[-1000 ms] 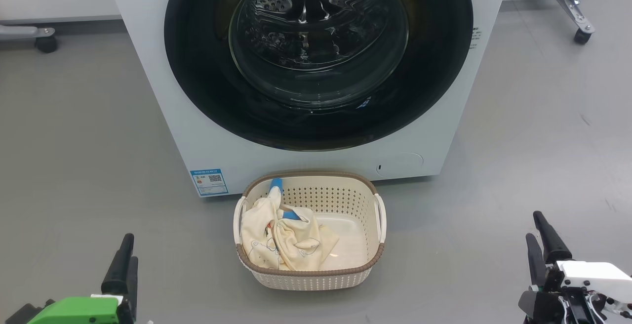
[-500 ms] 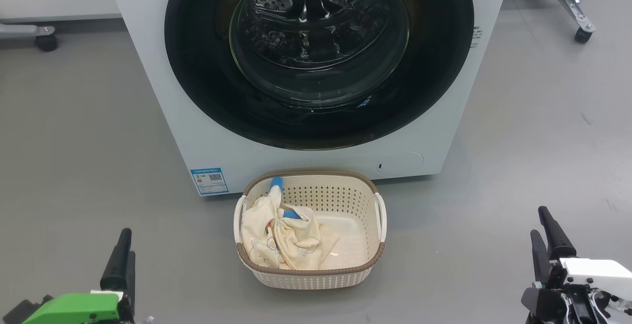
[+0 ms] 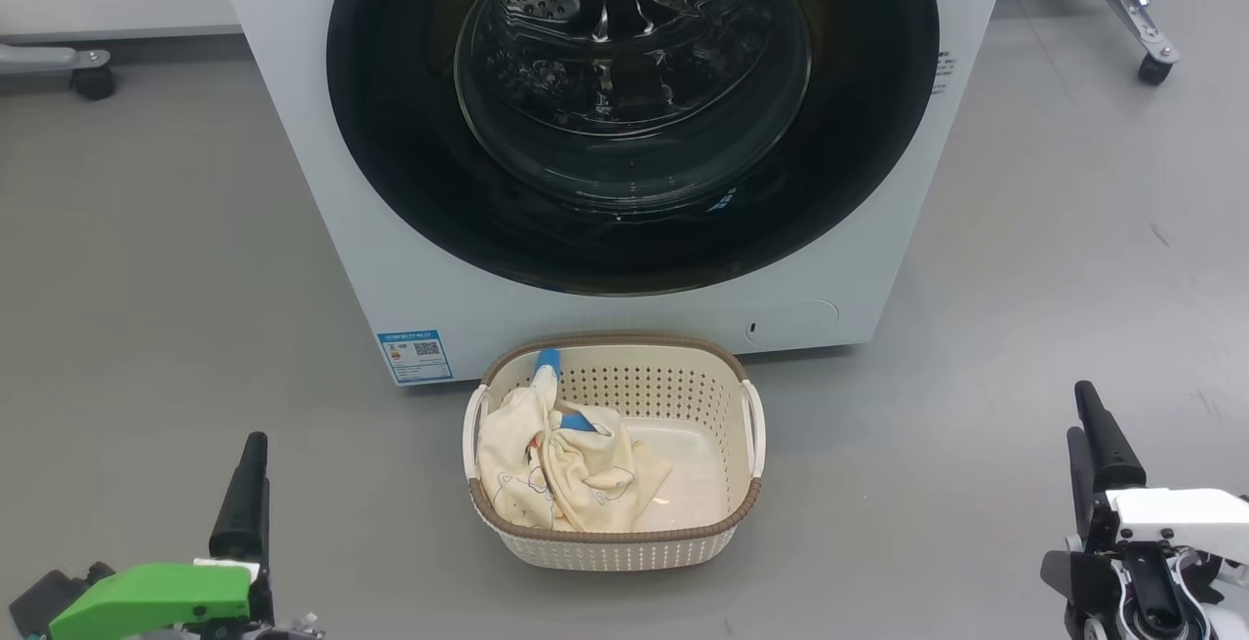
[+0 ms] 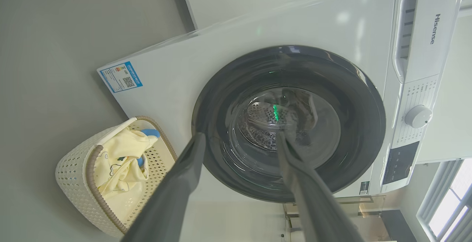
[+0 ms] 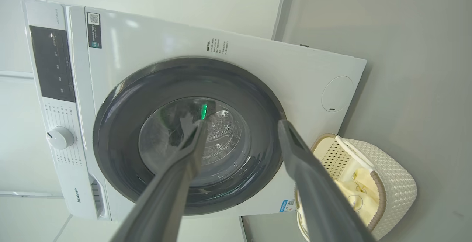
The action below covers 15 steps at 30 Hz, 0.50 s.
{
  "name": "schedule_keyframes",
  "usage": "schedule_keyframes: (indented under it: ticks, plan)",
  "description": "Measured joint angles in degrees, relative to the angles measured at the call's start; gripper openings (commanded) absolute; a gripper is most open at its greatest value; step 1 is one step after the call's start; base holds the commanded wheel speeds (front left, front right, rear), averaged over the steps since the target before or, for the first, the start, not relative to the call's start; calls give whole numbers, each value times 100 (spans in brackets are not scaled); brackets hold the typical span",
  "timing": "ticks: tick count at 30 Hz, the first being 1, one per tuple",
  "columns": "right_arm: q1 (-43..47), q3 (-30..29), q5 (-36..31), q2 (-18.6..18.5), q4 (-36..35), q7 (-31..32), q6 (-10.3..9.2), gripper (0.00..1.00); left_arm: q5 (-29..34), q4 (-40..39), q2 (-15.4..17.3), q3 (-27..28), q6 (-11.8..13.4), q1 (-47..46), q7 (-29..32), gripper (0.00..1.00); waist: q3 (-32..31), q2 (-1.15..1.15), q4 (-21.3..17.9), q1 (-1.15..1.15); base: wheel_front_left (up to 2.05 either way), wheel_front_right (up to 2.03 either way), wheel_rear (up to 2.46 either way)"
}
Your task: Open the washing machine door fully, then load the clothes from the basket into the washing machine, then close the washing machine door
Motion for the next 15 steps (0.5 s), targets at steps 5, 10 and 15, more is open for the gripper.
schedule_keyframes:
  ticks: [5,10,15]
  plan:
    - [-14,71,-309,-127,-24,-127,0,100,256,-2,10,-33,0,-30,-85,100,0,0,13,0,0,0,0]
    - [-15,174,-628,-187,-25,-247,0,100,576,-15,31,-87,0,-113,-186,100,-4,0,28,0,0,0,0]
    - [-20,275,-1031,-328,-23,-383,0,100,909,-21,82,-176,0,-118,-263,100,-11,0,38,0,0,0,0]
